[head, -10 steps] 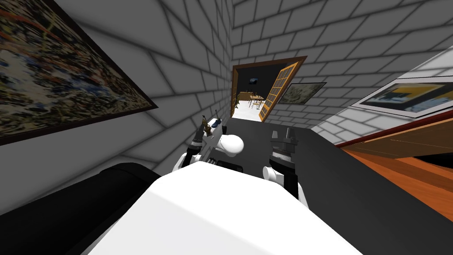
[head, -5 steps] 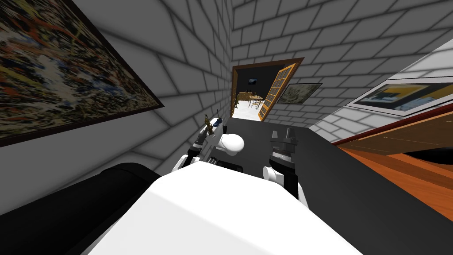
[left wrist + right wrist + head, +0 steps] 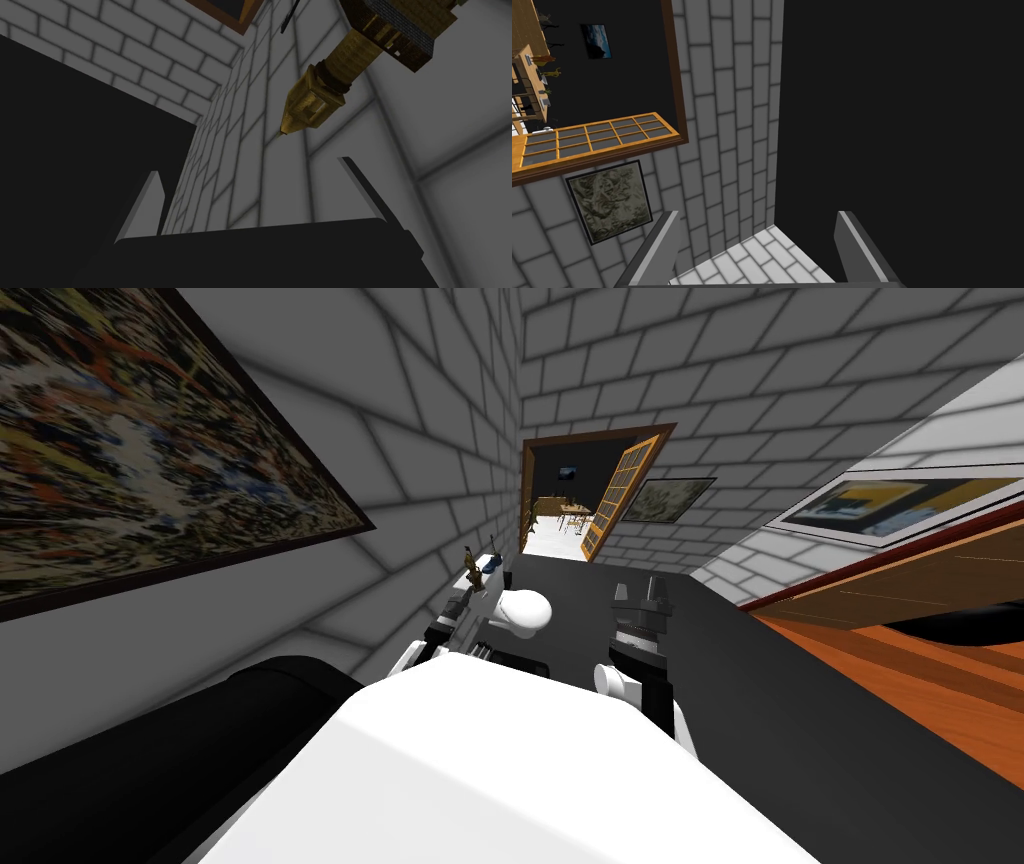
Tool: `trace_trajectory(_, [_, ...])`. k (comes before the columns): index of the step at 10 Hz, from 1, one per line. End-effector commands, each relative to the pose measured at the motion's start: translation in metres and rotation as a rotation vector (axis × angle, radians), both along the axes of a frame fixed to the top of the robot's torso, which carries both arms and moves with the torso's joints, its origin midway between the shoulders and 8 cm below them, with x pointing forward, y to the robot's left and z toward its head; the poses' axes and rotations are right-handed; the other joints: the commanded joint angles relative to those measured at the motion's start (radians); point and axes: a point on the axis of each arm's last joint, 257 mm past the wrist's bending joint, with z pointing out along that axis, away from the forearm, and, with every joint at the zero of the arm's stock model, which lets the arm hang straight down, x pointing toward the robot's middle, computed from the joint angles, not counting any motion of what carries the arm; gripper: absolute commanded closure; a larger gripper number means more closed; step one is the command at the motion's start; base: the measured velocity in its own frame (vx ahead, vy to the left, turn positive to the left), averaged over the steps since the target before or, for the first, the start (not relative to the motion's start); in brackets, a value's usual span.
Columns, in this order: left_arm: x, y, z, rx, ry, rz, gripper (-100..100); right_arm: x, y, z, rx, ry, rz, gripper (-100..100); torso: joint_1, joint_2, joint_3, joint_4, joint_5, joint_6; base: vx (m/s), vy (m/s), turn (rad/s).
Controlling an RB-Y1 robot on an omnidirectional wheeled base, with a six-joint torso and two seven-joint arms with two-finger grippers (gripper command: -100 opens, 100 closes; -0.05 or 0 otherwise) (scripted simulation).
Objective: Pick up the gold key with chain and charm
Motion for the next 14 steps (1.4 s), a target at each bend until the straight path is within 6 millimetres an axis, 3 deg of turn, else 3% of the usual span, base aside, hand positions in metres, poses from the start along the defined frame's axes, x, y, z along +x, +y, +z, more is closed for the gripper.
trace_trajectory(1, [0.000,0.007,-0.013,0.049,0.037,0.018,-100,0.000,0.000,0.000,0.000,0.000,0.000,0,0.000,0.000,0.000,0.000,0.000,0.000,0.000,0.015,-0.053])
trace_trajectory(5, [0.002,0.034,-0.041,0.192,0.124,0.082,-100,0.000,0.000,0.000,0.000,0.000,0.000,0,-0.001,-0.005,-0.003,-0.001,0.000,0.000,0.042,0.005,-0.088])
trace_trajectory(6, [0.004,0.050,-0.048,0.254,0.152,0.116,-100,0.000,0.000,0.000,0.000,0.000,0.000,0,-0.002,-0.005,-0.003,-0.001,0.000,0.000,0.091,-0.018,-0.146])
trace_trajectory(14, [0.012,0.136,-0.051,0.507,0.247,0.316,-100,0.000,0.000,0.000,0.000,0.000,0.000,0,-0.002,-0.011,-0.006,-0.003,0.000,0.000,0.117,-0.009,-0.095])
